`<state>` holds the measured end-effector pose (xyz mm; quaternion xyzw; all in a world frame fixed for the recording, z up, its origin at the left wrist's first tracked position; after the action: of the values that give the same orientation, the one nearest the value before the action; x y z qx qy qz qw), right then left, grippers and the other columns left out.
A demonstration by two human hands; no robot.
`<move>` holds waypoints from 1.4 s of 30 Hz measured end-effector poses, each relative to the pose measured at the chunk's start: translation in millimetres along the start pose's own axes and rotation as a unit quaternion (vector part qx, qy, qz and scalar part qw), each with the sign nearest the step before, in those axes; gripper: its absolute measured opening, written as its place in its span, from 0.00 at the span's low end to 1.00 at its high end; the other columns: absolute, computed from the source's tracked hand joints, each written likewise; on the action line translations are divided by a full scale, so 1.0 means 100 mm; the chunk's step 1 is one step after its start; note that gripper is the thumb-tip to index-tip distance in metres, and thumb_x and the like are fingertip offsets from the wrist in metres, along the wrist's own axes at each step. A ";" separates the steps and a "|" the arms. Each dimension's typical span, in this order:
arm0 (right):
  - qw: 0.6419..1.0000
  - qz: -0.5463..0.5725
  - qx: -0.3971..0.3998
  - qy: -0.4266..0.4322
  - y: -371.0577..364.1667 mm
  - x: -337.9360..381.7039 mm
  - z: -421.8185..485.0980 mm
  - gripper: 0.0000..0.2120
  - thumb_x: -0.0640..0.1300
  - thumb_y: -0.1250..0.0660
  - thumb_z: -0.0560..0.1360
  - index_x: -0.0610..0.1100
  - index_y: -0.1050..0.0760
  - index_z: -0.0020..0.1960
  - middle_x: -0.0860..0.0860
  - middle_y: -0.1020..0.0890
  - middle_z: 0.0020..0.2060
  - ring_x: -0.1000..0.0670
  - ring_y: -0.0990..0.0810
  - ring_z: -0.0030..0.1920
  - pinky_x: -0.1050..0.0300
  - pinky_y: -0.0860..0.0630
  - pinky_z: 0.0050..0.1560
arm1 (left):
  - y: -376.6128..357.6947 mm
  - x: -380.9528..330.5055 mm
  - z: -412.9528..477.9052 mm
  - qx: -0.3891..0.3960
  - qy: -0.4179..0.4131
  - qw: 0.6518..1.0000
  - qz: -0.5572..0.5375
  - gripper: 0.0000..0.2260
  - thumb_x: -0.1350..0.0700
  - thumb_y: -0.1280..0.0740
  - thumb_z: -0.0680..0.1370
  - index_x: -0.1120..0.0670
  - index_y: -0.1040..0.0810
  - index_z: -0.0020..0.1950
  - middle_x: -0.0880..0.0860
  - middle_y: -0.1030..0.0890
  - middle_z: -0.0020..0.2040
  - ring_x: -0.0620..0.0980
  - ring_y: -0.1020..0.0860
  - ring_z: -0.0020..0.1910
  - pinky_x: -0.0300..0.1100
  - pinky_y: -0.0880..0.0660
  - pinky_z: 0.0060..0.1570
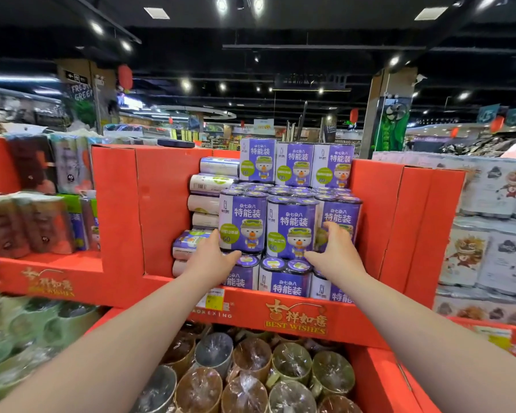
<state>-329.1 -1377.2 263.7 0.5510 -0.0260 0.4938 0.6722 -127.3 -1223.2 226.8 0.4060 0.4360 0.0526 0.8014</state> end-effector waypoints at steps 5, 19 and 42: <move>0.987 -0.056 0.013 0.152 -0.13 0.30 -0.36 0.17 0.44 0.35 0.74 0.47 0.27 0.63 0.48 0.25 0.60 0.45 0.28 0.63 0.50 0.30 0.61 | 0.03 0.04 -0.45 -0.026 -0.010 0.998 0.060 0.21 0.48 0.32 0.75 0.55 0.28 0.65 0.57 0.26 0.65 0.58 0.28 0.64 0.50 0.29 0.61; 0.880 -0.146 0.302 0.338 -1.48 0.96 -2.20 0.10 0.49 0.39 0.76 0.47 0.26 0.55 0.47 0.23 0.55 0.42 0.24 0.58 0.51 0.27 0.53 | 0.10 0.89 -2.20 0.081 0.011 0.955 0.287 0.16 0.46 0.40 0.77 0.51 0.27 0.61 0.52 0.26 0.58 0.55 0.26 0.59 0.50 0.26 0.56; 0.667 -0.172 0.572 0.445 -2.75 1.78 -6.48 0.15 0.46 0.41 0.76 0.46 0.28 0.62 0.46 0.24 0.61 0.43 0.25 0.60 0.50 0.27 0.54 | 1.72 3.06 -6.57 0.118 0.404 0.863 0.279 0.23 0.44 0.38 0.77 0.51 0.32 0.70 0.52 0.31 0.69 0.54 0.30 0.66 0.49 0.27 0.62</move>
<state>-377.4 -740.9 -83.6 0.5371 0.6591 0.4737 0.2295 -380.1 -577.4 -44.5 0.5459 0.5929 0.3819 0.4524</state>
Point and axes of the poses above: each hand's wrist, its own z-axis towards the middle knuckle, its own y-axis out of the back of the hand, x = y × z, the point moved 8 cm from there along z, towards the middle knuckle
